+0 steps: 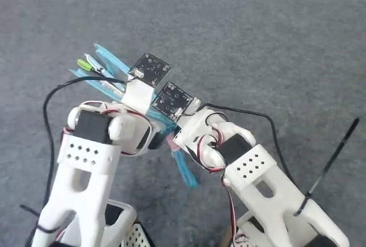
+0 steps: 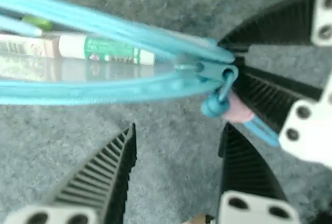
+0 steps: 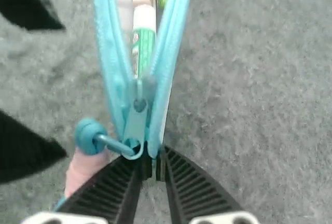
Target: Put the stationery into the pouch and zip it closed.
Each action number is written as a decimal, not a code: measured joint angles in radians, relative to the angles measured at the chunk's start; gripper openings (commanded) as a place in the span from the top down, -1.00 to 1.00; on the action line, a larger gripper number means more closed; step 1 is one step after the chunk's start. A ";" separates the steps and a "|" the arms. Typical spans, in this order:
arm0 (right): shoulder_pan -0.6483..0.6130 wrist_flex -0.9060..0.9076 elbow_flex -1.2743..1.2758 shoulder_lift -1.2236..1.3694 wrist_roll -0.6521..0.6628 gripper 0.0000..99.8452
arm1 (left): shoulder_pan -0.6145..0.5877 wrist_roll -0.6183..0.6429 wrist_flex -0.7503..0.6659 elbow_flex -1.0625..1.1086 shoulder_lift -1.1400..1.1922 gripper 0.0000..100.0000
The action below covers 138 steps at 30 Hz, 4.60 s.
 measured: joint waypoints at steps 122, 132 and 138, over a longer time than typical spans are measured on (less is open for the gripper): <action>-0.023 -0.509 0.114 0.196 0.235 0.98 | -0.250 0.299 -0.342 0.365 -0.226 0.71; 0.048 -0.489 0.114 0.196 0.216 0.98 | -0.445 0.299 -0.385 0.278 -0.227 0.71; -0.023 -0.489 0.114 0.196 0.170 0.92 | -0.451 0.299 -0.387 0.278 -0.227 0.71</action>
